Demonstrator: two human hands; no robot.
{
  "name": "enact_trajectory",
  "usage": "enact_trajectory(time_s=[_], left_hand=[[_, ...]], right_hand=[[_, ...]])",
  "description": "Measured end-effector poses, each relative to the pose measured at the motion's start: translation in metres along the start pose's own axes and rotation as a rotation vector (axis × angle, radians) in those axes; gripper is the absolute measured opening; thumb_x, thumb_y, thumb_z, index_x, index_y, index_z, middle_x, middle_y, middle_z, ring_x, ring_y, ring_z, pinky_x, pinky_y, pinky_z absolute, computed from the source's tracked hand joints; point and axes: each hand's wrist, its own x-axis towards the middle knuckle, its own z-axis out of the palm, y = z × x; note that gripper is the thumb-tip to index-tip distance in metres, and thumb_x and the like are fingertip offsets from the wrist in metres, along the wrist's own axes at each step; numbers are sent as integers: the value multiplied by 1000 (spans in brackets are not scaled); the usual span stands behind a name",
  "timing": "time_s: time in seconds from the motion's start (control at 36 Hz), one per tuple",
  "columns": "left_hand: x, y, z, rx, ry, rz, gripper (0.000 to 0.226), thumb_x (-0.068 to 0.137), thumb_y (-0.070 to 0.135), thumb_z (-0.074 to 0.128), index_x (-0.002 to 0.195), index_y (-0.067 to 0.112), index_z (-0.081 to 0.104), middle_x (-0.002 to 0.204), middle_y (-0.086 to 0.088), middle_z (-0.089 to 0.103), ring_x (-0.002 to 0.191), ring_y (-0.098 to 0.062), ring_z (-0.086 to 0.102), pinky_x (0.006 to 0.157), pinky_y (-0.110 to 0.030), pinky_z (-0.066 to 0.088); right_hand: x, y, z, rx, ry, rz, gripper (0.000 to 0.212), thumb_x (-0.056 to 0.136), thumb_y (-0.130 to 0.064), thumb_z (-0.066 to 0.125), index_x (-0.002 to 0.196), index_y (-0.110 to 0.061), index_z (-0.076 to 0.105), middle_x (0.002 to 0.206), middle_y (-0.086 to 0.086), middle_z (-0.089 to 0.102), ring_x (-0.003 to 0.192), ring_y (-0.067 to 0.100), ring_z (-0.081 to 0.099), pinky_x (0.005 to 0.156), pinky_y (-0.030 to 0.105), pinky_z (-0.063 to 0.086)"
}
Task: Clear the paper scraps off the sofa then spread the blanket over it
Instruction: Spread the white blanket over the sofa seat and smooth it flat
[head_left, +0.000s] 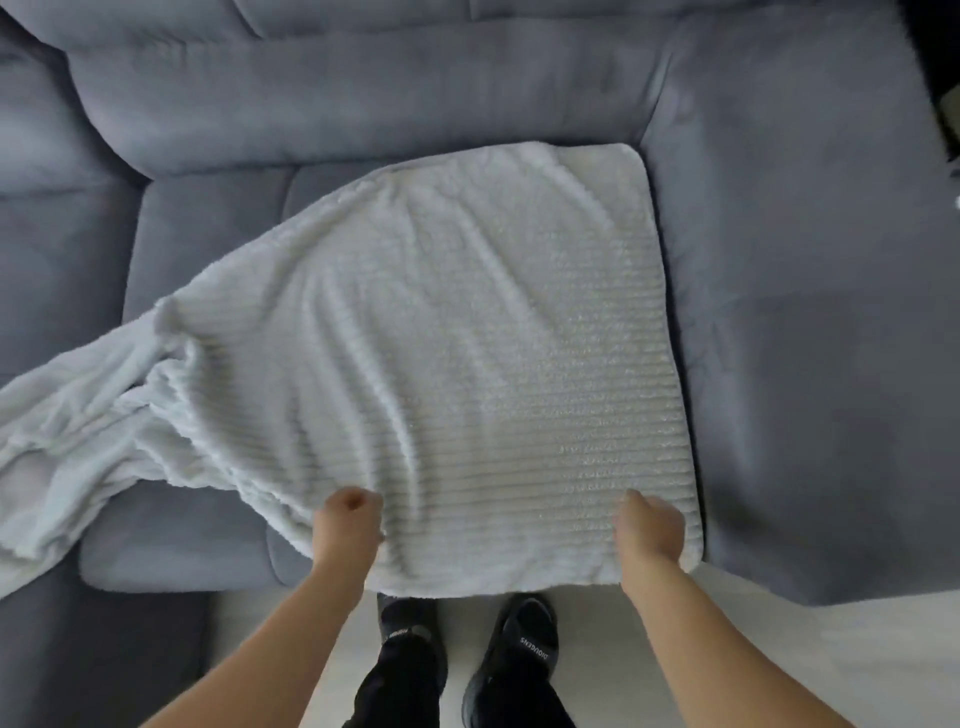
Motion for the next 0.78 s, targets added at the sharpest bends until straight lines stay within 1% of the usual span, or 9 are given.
enact_trajectory(time_s=[0.08,0.17,0.31,0.42,0.47,0.58,0.67,0.72,0.78], left_hand=[[31,58,3,57,-19,183,19,100,15,52,91,23,67,77,-3,69,54,-14,61,39,-21,43],[73,125,4,29,-13,328,22,101,11,50,98,24,68,81,-1,69,49,-5,62,44,-20,45],[149,227,9,113,7,541,22,101,18,49,112,25,66,95,5,66,68,-21,70,51,-24,46],[203,296,26,103,2,564,23,102,25,48,124,30,55,81,5,72,60,-11,68,47,-22,46],[226,321,34,90,23,513,21,100,27,48,120,33,50,78,-1,73,48,-8,64,40,-20,43],[261,352,50,124,35,447,25,85,34,44,109,28,44,95,-14,69,73,-31,72,64,-43,62],[283,359,59,198,19,470,26,86,36,48,107,21,46,87,-15,67,70,-37,72,58,-54,63],[286,364,63,230,53,475,29,87,40,51,104,17,53,88,-14,67,64,-33,70,45,-43,59],[297,365,66,224,65,470,27,89,40,54,102,17,59,85,-11,65,53,-27,66,32,-27,47]], right_hand=[[7,-62,22,-55,-53,-172,35,98,-19,48,64,-8,50,70,16,59,62,26,51,60,39,42],[32,-128,48,-129,-39,-314,31,100,-21,45,75,-8,58,85,18,66,72,29,59,64,40,48],[76,-246,83,-524,39,-697,30,105,-23,41,91,-7,61,86,7,59,82,32,58,66,37,42],[106,-341,111,-628,132,-890,25,104,-19,41,94,-7,60,98,17,64,86,38,58,66,42,46],[120,-374,122,-667,193,-895,22,102,-17,41,91,-9,58,103,21,64,90,39,57,67,40,41],[154,-420,127,-642,294,-744,29,101,-13,45,117,1,64,122,26,63,119,43,56,89,44,49],[180,-444,133,-646,260,-641,28,97,-8,57,121,2,65,125,24,64,120,40,59,96,41,50],[193,-451,132,-604,212,-573,27,95,-6,64,119,5,65,116,22,70,106,30,70,93,41,56],[205,-453,140,-548,188,-527,23,98,-6,59,115,8,64,99,18,73,67,19,71,71,38,59]])
